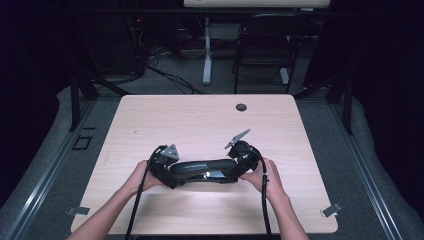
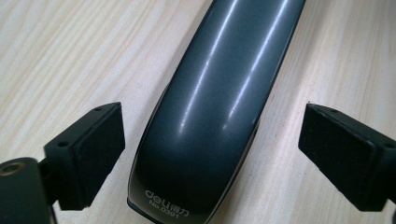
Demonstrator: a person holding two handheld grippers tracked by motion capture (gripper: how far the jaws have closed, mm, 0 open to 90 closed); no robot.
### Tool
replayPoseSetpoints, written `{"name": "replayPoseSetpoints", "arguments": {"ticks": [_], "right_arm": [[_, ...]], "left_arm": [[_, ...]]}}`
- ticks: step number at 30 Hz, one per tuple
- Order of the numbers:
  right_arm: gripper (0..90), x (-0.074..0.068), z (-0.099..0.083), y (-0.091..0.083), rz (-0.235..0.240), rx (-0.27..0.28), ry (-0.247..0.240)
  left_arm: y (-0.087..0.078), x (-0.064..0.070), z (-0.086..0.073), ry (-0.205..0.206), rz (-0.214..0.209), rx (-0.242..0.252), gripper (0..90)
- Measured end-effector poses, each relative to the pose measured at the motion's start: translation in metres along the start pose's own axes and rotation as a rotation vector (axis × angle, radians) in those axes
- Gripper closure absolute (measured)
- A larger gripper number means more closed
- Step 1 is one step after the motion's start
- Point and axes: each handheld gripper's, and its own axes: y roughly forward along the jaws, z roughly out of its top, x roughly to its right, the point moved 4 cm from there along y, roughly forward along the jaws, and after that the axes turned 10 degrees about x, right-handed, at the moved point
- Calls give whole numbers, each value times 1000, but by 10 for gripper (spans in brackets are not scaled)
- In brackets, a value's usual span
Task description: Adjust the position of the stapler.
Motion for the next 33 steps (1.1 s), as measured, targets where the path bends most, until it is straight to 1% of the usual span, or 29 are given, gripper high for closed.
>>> {"name": "replayPoseSetpoints", "arguments": {"ticks": [1, 2, 3, 4, 5, 6, 7, 8, 9, 10, 11, 12, 13, 14, 15, 16, 17, 19, 21, 23, 24, 25, 26, 27, 29, 31, 33], "right_arm": [[162, 0, 0, 0, -13, -3, 5], [161, -1, 0, 0, -13, 0, 12], [159, -1, -1, -1, -20, -4, 15], [158, -1, -1, -1, -28, -4, 14], [157, -1, -1, -1, -29, 4, 24], [152, -1, -1, -3, -37, -1, 26], [153, -2, -1, -4, -41, 24, 42], [154, -3, -2, -5, -44, 52, 48], [155, -6, -4, -6, -49, 76, 59], [155, -9, -5, -6, -75, 82, 54], [155, -12, -7, -6, -87, 85, 47], [154, -16, -10, -5, -82, 98, 53], [153, -17, -12, -5, -88, 101, 60], [152, -18, -15, -5, -99, 111, 71], [152, -20, -19, -5, -97, 122, 84], [151, -21, -23, -5, -96, 133, 97], [151, -22, -27, -6, -109, 146, 100], [152, -25, -33, -5, -103, 161, 108], [151, -27, -39, -4, -103, 171, 117], [152, -28, -42, -4, -99, 195, 136], [154, -27, -44, -4, -100, 192, 140], [155, -26, -45, -4, -104, 195, 141], [157, -25, -46, -5, -109, 207, 151], [162, -25, -47, -5, -109, 211, 157], [184, -25, -48, -5, -122, 235, 168], [190, -25, -49, -4, -122, 238, 173], [219, -26, -52, 0, -130, 251, 182]], "left_arm": [[-1, 0, 1, 0, 5, 6, 54], [-2, 0, 1, -8, 8, 15, 48], [-2, 0, 2, -11, 9, 17, 45], [-3, 1, 2, -20, 8, 30, 41], [-4, 1, 3, -24, 14, 34, 39], [-5, 2, 3, -20, 19, 42, 35], [-6, 2, 4, -19, 25, 49, 31], [-8, 3, 4, -20, 40, 62, 32], [-10, 4, 5, -20, 43, 75, 29], [-12, 4, 6, -22, 52, 85, 27], [-15, 5, 6, -17, 66, 96, 28], [-16, 5, 6, -19, 67, 105, 26], [-18, 5, 7, -24, 64, 106, 24], [-20, 6, 7, -27, 84, 123, 22], [-21, 6, 7, -28, 81, 127, 19], [-22, 7, 7, -32, 91, 133, 12], [-22, 7, 7, -33, 99, 138, 14], [-22, 8, 7, -47, 107, 146, 9], [-21, 9, 6, -54, 124, 155, 11], [-21, 10, 7, -53, 130, 162, 14], [-21, 10, 8, -49, 130, 163, 15], [-21, 11, 10, -48, 133, 176, 14], [-21, 12, 11, -51, 138, 183, 17], [-21, 13, 12, -49, 136, 178, 17], [-20, 17, 14, -50, 148, 185, 19], [-19, 21, 14, -55, 150, 191, 22], [-21, 26, 16, -52, 152, 200, 25]]}}
